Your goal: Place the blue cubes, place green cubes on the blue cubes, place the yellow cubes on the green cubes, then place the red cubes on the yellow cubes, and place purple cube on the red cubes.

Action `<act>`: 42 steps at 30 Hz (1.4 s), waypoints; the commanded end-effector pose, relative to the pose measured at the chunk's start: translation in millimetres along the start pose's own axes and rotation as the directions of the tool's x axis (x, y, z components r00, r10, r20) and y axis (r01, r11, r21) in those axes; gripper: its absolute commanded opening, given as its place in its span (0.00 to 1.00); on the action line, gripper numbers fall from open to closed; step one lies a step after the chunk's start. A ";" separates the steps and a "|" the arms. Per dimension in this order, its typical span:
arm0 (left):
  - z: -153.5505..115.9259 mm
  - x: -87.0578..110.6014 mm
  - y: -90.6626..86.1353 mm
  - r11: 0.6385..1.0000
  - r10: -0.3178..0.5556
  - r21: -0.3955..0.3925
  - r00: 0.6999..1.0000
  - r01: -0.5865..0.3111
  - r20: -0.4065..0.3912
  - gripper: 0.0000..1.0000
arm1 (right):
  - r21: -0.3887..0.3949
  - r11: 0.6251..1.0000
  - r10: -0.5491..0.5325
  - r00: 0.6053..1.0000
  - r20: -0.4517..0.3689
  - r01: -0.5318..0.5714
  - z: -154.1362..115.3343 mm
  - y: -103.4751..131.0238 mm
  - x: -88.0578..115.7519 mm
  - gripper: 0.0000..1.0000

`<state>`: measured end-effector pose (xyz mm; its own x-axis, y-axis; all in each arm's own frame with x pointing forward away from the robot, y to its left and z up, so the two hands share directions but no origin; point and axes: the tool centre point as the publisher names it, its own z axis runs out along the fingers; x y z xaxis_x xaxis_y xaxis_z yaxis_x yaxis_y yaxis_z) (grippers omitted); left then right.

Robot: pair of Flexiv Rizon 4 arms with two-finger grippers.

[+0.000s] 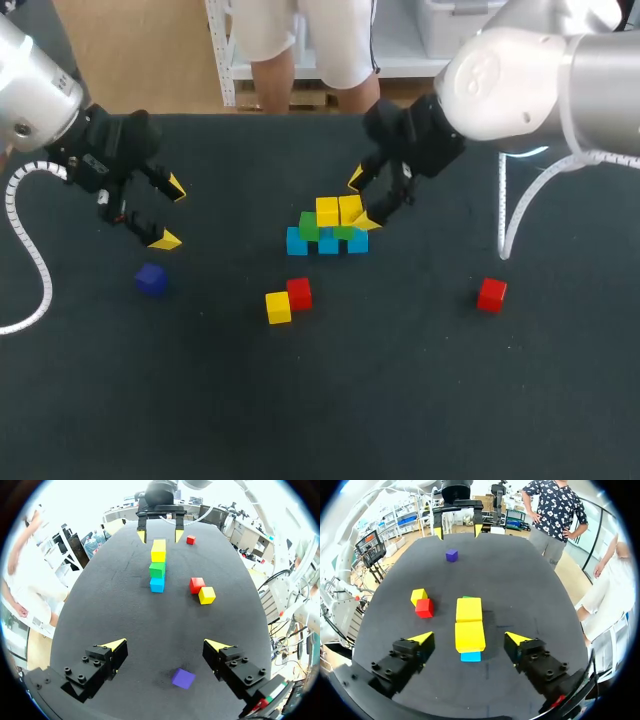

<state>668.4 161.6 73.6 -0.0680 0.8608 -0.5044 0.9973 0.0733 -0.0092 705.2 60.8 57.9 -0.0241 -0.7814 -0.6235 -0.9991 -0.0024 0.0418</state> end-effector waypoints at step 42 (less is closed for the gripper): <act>0.2 1.8 -0.9 1.000 0.004 -0.002 1.000 -0.004 0.006 1.00 | 0.011 1.000 0.007 1.000 0.009 -0.007 -9.2 12.5 16.3 0.00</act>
<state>668.4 161.6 73.6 -0.0680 0.8608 -0.5043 0.9973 0.0733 -0.0092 690.6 40.0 56.8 -0.0326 -0.7777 -0.6278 -0.9993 0.0135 0.0351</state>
